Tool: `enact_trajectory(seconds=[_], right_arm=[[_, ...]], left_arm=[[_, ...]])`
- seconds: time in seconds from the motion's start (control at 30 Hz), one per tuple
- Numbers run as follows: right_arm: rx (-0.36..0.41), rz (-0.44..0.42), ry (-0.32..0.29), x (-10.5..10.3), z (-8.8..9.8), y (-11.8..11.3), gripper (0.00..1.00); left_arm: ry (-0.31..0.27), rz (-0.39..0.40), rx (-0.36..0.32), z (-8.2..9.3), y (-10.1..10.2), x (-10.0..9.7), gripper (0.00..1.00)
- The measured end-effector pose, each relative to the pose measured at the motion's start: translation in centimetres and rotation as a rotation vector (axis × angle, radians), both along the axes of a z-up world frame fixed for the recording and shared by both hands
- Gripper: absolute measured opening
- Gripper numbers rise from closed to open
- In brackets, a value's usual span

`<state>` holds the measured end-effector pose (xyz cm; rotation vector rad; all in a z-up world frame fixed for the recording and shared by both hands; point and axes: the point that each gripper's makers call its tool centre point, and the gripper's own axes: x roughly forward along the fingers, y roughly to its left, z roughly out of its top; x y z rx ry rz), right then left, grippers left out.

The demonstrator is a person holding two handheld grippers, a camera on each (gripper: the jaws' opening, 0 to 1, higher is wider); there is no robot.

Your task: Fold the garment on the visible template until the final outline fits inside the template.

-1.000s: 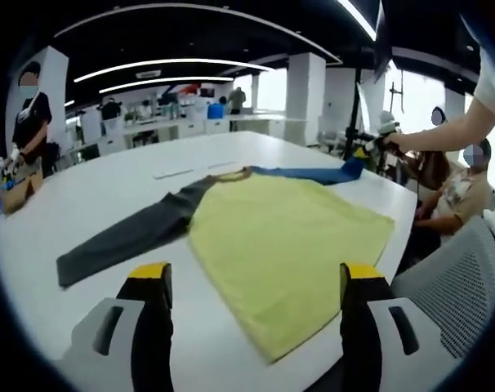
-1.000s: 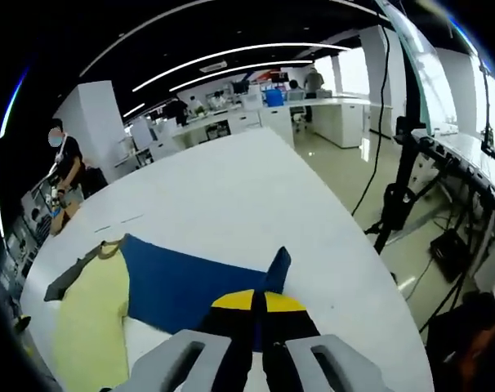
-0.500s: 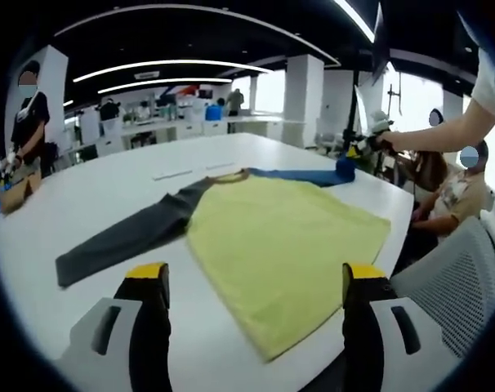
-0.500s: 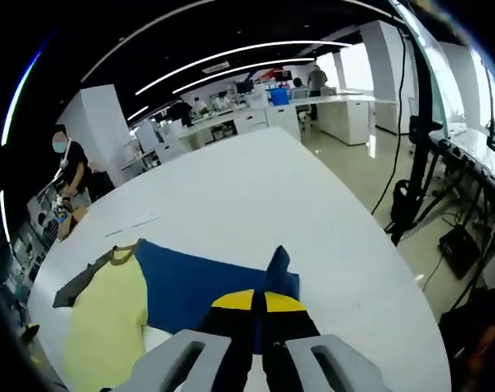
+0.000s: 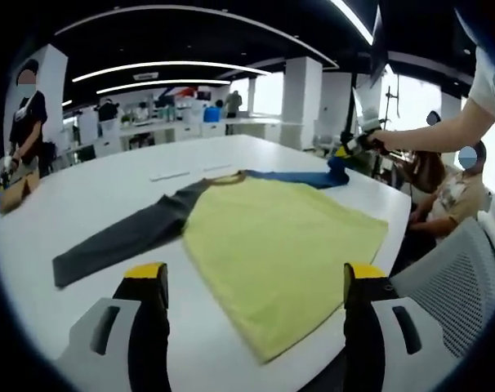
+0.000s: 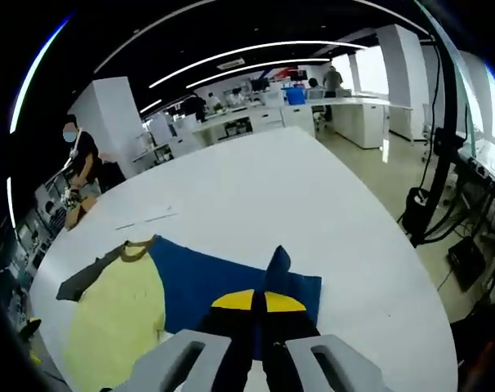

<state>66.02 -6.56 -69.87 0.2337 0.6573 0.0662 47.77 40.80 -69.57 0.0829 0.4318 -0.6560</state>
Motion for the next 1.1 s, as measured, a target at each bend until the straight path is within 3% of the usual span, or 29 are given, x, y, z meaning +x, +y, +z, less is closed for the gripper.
enact_trajectory(seconds=[1.1], right_arm=[[0.079, 0.105, -0.050, 2.4, 1.5, 8.0, 0.00]], left_arm=[[-0.007, -0.029, -0.002, 0.5, -0.5, -0.1, 0.85]])
